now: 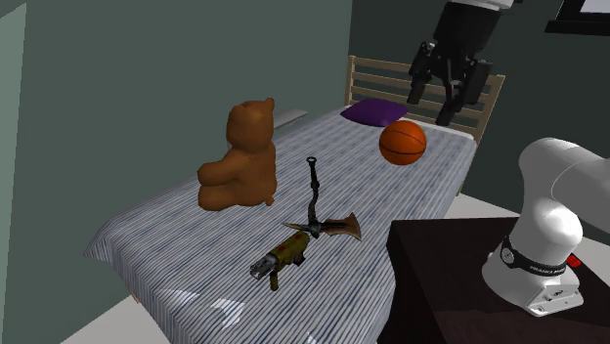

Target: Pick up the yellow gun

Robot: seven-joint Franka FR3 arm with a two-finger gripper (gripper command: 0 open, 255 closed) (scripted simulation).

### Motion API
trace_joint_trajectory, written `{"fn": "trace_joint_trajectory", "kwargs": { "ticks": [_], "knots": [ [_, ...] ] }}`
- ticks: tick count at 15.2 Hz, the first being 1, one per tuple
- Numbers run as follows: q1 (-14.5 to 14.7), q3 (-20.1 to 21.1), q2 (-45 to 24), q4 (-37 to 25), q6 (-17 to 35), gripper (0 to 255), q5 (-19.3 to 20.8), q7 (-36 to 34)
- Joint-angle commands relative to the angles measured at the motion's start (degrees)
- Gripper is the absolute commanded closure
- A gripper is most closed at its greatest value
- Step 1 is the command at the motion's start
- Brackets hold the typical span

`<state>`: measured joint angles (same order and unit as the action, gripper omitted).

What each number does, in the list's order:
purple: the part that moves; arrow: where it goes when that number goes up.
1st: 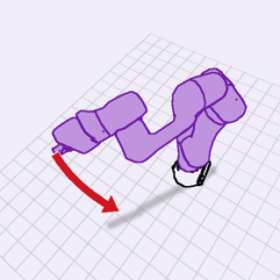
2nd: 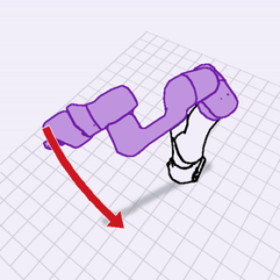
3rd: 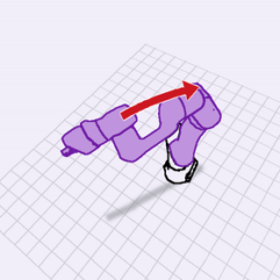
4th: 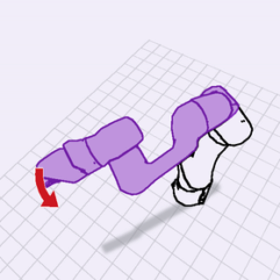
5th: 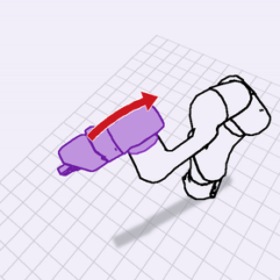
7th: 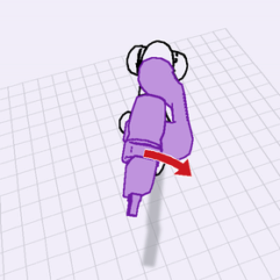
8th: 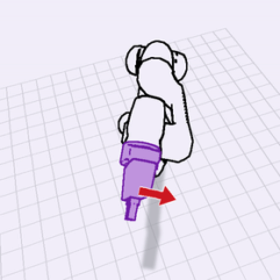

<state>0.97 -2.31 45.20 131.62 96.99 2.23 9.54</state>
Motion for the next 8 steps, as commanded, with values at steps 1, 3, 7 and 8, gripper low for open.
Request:
{"fn": "trace_joint_trajectory", "kwargs": {
  "ticks": [1, 3, 7, 8],
  "knots": [
    [0.00, 0.00, 0.00, 0.00, 0.00, 0, 0.00, 0.00],
    [0.29, -1.64, -1.24, 2.43, 3.60, 0, 0.59, 2.66],
    [0.89, -4.99, -4.87, 6.29, 10.92, 0, 1.59, 8.02],
    [1.06, -5.84, -6.02, 7.04, 12.78, 0, 1.79, 9.38]
  ]
}}
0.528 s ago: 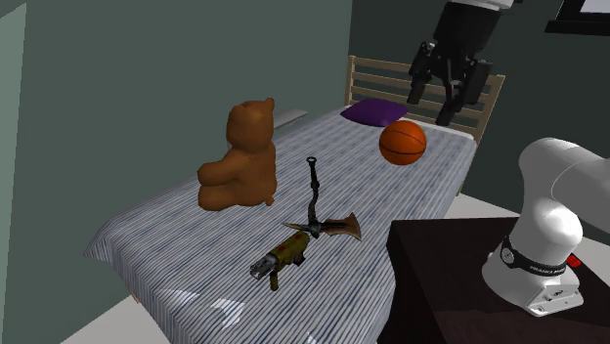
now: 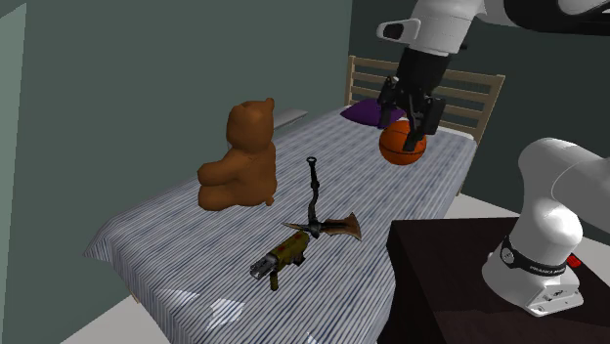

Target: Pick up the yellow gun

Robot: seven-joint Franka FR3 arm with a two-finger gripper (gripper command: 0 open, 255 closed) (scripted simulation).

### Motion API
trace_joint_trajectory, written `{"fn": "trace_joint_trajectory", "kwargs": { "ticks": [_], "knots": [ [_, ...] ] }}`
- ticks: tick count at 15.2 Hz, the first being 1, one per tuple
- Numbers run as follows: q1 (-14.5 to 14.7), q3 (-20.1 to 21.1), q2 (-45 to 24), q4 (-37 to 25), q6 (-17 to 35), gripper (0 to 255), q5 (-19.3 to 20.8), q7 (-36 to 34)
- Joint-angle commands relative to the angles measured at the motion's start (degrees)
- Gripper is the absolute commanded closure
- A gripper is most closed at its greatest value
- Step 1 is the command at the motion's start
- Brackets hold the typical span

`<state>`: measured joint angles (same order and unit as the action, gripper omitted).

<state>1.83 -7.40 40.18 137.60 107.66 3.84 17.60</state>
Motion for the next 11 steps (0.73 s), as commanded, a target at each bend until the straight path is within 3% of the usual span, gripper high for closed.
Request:
{"fn": "trace_joint_trajectory", "kwargs": {
  "ticks": [1, 11],
  "knots": [
    [0.39, -1.60, -2.24, 1.72, 3.96, 0, 0.34, 2.69],
    [3.51, -10.26, -19.48, 3.42, 22.02, 0, -1.25, 17.85]
  ]
}}
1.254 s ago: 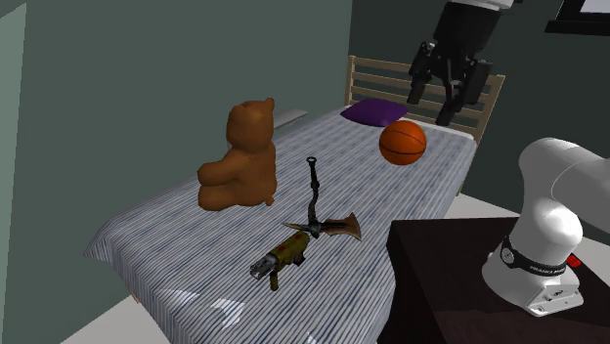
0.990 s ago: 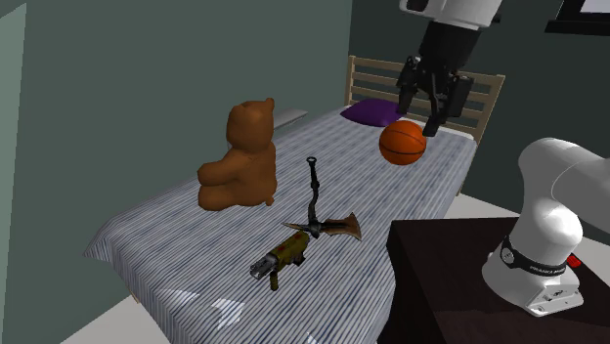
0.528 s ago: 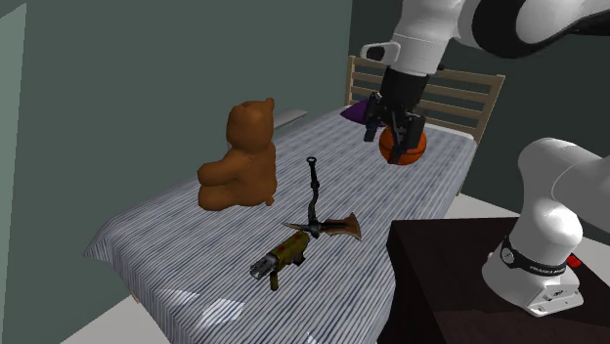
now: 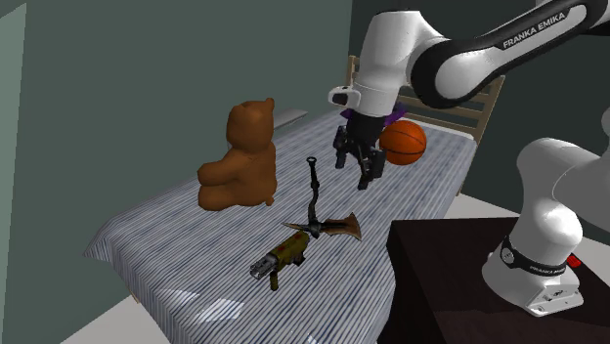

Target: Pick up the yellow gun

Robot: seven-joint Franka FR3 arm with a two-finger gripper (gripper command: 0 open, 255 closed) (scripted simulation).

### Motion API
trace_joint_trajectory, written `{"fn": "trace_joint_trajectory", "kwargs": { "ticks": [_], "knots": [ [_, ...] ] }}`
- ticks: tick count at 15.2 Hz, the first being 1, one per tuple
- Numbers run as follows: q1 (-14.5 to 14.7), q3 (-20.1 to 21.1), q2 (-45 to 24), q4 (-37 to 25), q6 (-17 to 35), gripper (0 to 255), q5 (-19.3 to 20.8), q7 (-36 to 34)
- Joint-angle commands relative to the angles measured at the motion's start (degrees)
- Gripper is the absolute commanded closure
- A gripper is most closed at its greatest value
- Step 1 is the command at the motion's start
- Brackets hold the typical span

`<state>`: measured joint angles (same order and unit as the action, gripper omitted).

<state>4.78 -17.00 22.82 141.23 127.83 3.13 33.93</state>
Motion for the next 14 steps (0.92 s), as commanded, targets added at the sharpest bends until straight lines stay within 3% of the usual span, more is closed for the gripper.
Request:
{"fn": "trace_joint_trajectory", "kwargs": {
  "ticks": [1, 5, 9, 14],
  "knots": [
    [1.03, -1.52, -4.27, -0.53, 3.50, 0, -1.23, 3.31],
    [2.93, -4.51, -13.41, -2.74, 9.46, 0, -5.57, 11.34],
    [4.06, -6.10, -23.29, -6.41, 14.00, 0, -12.52, 20.83],
    [2.37, -4.36, -35.81, -12.99, 17.32, 0, -22.13, 32.74]
  ]
}}
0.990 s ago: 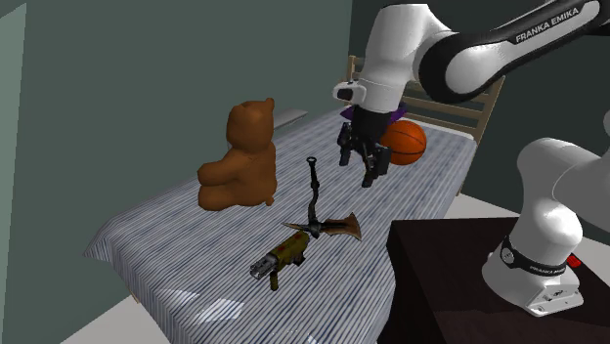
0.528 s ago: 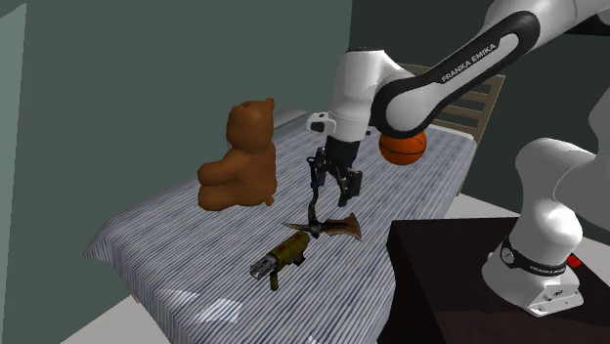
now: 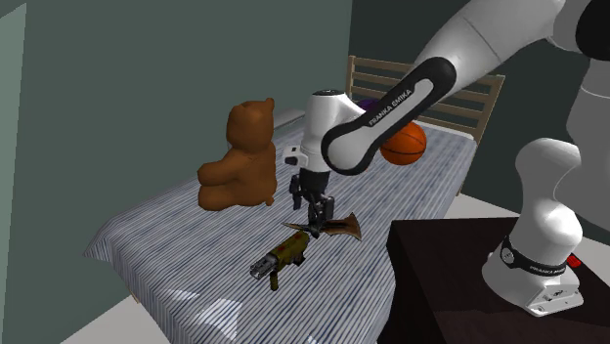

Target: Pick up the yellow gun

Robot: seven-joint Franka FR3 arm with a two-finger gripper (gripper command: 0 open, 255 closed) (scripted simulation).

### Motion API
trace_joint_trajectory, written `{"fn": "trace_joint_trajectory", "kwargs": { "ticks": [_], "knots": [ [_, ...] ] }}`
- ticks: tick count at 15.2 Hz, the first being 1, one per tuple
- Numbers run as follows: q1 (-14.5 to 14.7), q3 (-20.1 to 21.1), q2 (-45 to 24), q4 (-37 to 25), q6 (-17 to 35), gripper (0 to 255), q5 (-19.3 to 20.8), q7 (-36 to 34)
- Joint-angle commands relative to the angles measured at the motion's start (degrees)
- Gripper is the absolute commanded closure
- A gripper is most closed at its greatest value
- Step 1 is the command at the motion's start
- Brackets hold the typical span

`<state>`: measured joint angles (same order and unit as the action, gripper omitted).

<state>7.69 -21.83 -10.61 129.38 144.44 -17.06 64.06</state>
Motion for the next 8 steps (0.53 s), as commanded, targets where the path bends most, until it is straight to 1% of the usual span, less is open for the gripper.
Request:
{"fn": "trace_joint_trajectory", "kwargs": {
  "ticks": [1, 4, 8],
  "knots": [
    [-1.27, 1.24, -4.79, -2.69, 1.13, 0, -3.50, 4.66],
    [-3.70, 3.79, -11.86, -7.71, 2.07, 0, -7.17, 9.95],
    [-6.78, 7.03, -21.00, -15.28, 2.68, 0, -9.89, 15.16]
  ]
}}
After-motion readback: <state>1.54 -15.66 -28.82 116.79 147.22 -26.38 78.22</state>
